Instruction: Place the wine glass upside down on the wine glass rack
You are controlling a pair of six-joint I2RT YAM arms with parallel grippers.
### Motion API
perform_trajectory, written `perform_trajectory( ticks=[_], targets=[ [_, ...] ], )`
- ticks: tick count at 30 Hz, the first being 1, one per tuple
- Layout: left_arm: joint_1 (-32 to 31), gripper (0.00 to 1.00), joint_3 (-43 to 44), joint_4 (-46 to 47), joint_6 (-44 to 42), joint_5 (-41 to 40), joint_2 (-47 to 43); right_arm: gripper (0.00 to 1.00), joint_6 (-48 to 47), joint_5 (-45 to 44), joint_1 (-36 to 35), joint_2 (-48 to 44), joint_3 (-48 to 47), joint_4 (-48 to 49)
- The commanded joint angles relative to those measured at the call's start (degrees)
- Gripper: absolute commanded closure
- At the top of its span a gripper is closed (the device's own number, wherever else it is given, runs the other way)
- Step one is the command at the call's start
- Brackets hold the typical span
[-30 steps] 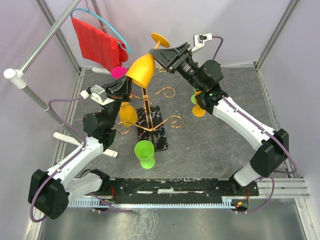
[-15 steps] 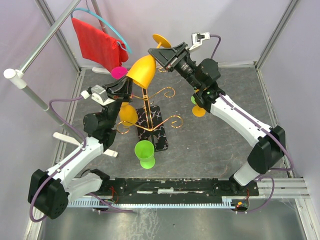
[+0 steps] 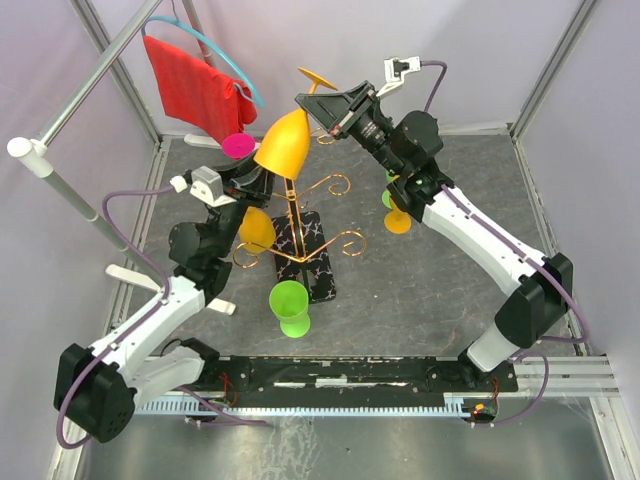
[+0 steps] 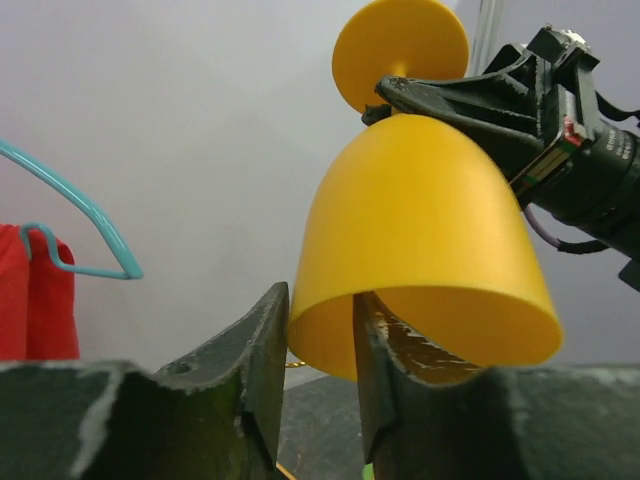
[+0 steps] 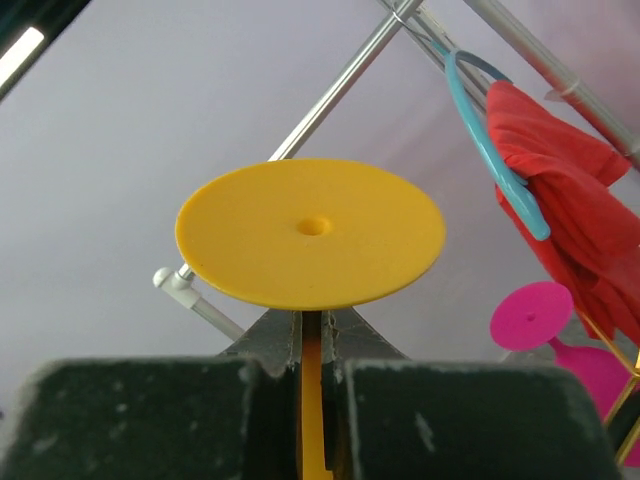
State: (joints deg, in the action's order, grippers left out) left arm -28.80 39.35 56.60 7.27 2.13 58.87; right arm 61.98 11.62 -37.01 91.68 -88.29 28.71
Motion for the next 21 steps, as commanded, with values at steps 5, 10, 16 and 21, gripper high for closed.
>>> perform_trajectory(
  ticks=[5,10,16,21],
  targets=[
    [-0.43,0.25,-2.21,-8.49,-0.67,-1.35,-8.15,1.00,-12.64,-2.55,1.74,-1.42,-4.36,-3.12],
    [-0.34,0.01,-0.58,-16.66,-1.77,-1.55,-10.92,1.00,-20.10,-4.04,4.75,-2.14,-5.61,-7.17],
    [-0.39,0.01,4.88,-23.81,1.21,-11.08,-9.88,1.00,-36.36,-10.20,8.34,-6.11,-4.52,-14.88],
    [-0.38,0.01,10.76,-29.37,-0.19,-14.55,-7.40,0.99,-45.09,-11.02,11.92,-8.27,0.12,-15.67]
  ],
)
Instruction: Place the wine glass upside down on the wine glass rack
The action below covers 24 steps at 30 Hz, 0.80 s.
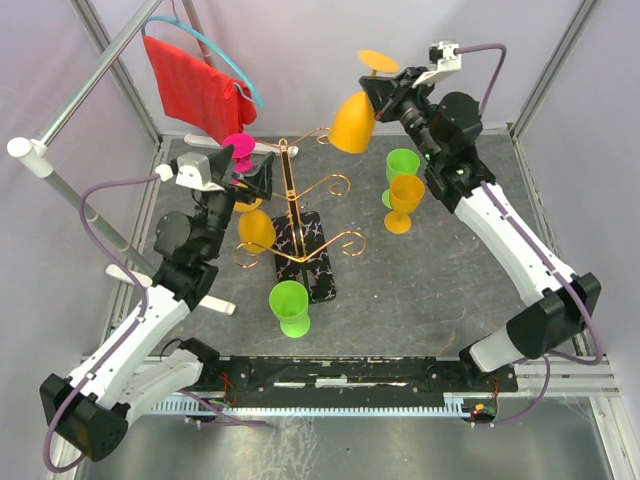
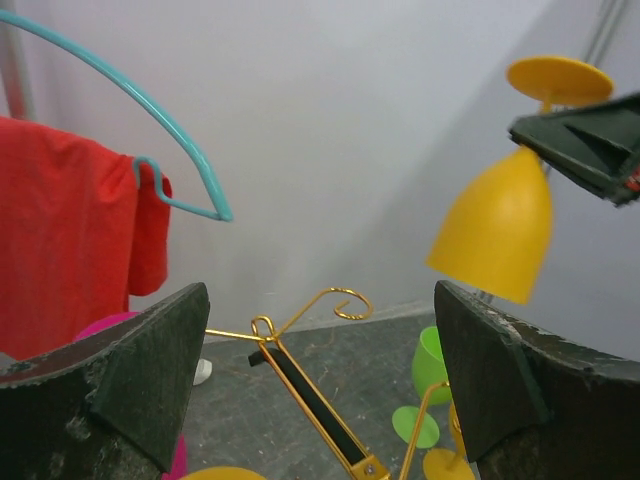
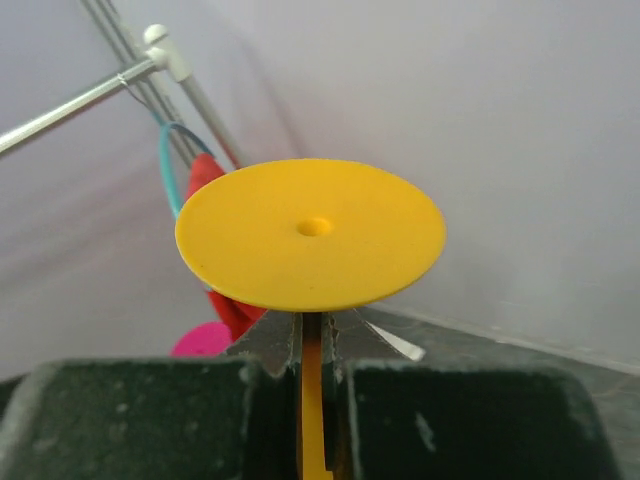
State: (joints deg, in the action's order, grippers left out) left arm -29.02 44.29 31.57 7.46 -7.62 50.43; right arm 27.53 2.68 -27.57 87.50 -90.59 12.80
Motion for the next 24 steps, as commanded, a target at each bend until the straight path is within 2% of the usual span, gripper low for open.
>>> perform_trajectory(
  ticks=[1,5,10,19,24],
  targets=[
    [-0.21,0.01,7.06,-5.25,-0.66,-4.67,1.57,0.99,-10.95,-1.42,3.39,-4.17,3.98,1.06],
    [-0.21,0.01,11.94,-10.50,-0.50,-3.92,3.57,0.99,-12.61,3.56,6.35,-3.04,10.42,7.65],
    [-0.17,0.01,14.30,-12.55,-1.69,-2.01,4.79,1.00,-16.61,9.11,6.93,0.70,15.39,13.44],
    [-0.21,0.01,14.39,-14.51,-3.24,-2.94,5.43,1.00,-20.26,16.51,6.95,6.52,24.72,34.89],
    [-0.17,0.01,13.79,-15.05,-4.22,-3.86,4.73,0.99,-18.83,21.39,6.98,9.89,25.33,41.01]
  ],
)
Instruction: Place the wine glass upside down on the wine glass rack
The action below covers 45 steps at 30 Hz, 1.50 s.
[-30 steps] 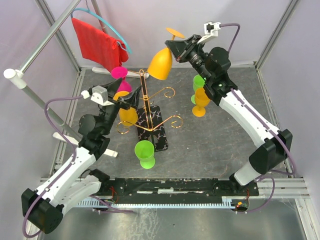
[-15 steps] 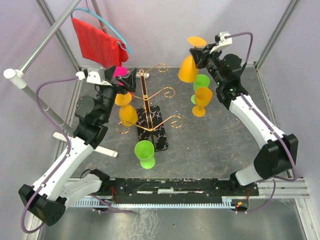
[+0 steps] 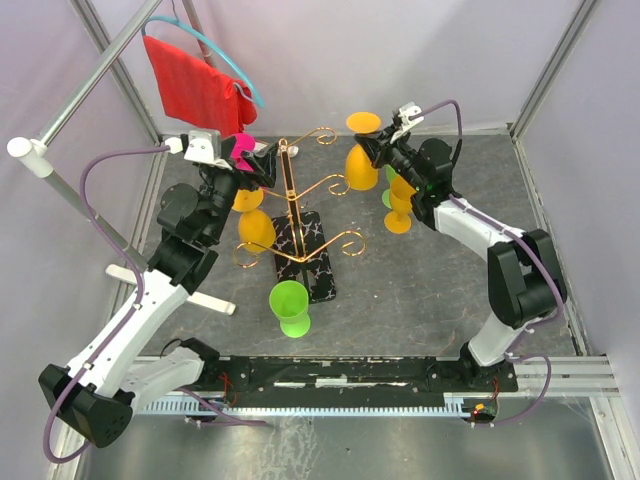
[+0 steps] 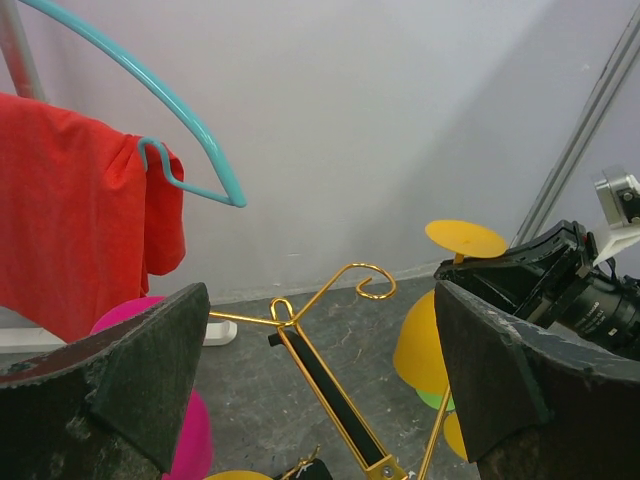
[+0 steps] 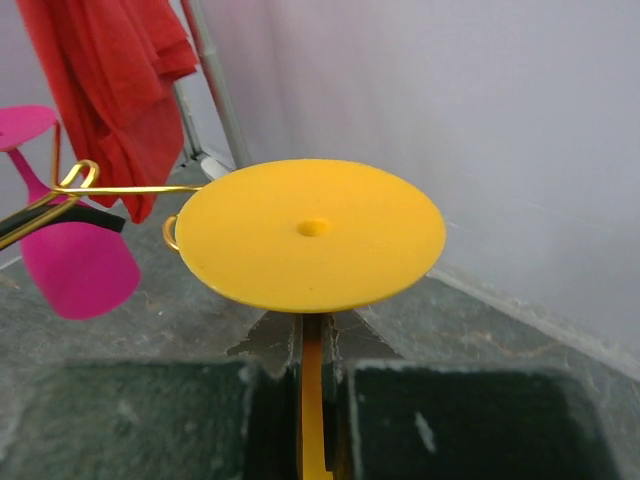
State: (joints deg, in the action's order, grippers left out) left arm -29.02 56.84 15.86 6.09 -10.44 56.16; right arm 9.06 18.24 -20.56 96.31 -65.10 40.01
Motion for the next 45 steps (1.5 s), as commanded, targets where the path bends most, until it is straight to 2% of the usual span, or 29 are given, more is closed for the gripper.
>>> perform_trajectory(
  ticks=[1,6,18,31,37,45],
  targets=[
    [-0.17,0.01,1.07,0.59,-2.98,-1.29,-1.11,0.99,-0.21,6.65,-0.05,1.75,-0.03,15.23],
    [-0.17,0.01,0.57,0.40,-3.21,-1.51,-1.32,0.99,1.14,9.34,-0.05,4.89,0.65,20.61],
    [-0.19,0.01,0.55,-0.45,-3.83,-1.17,-1.39,0.99,-0.66,12.77,-2.54,8.38,1.57,21.25],
    [-0.19,0.01,1.25,-2.32,-4.00,-0.88,-1.66,0.99,-3.03,8.03,-7.19,12.94,1.43,25.54],
    [-0.19,0.01,1.17,-2.56,-3.81,-0.58,-1.10,0.99,-4.50,4.71,-7.69,15.04,-0.13,27.99],
    [-0.21,0.01,1.17,-2.59,-3.76,-0.51,-0.26,0.99,-3.62,4.80,-7.75,17.71,-3.29,28.52]
  ],
)
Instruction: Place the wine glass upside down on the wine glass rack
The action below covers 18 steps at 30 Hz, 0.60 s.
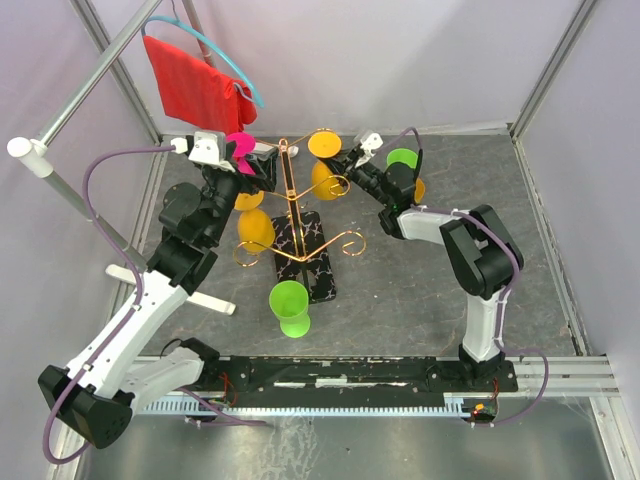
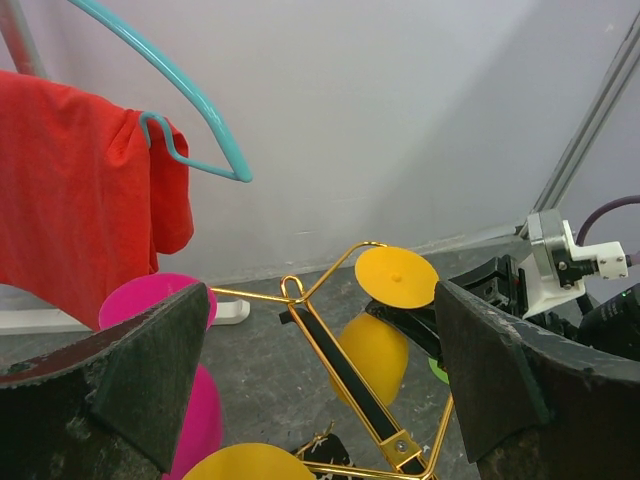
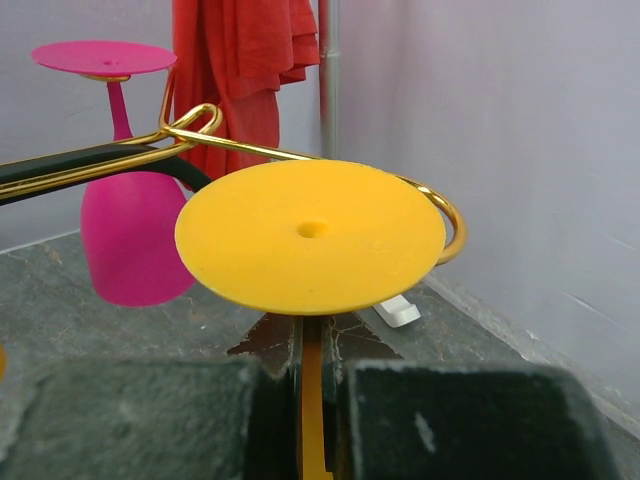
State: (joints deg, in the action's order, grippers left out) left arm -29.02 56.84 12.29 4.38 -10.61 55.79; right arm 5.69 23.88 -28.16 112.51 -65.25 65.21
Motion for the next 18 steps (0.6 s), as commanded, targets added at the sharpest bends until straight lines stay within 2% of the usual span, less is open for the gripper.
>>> perform_trajectory(
  ticks=[1,9,18],
  targets=[
    [-0.25,0.01,1.21,0.97,-2.06,-0.34,0.19,0.99,-0.01,-0.73,-0.25,1.77,-3.53,3.41],
    [-0.22,0.01,1.00,0.98,-2.10,-0.53,0.47,0.99,0.17,-0.96,-0.93,3.89,-6.51,2.42],
    [-0.23,0.01,0.74,0.97,-2.36,-0.47,0.33,0.99,-0.65,-5.02,-1.24,5.24,-8.70,0.06]
  ],
)
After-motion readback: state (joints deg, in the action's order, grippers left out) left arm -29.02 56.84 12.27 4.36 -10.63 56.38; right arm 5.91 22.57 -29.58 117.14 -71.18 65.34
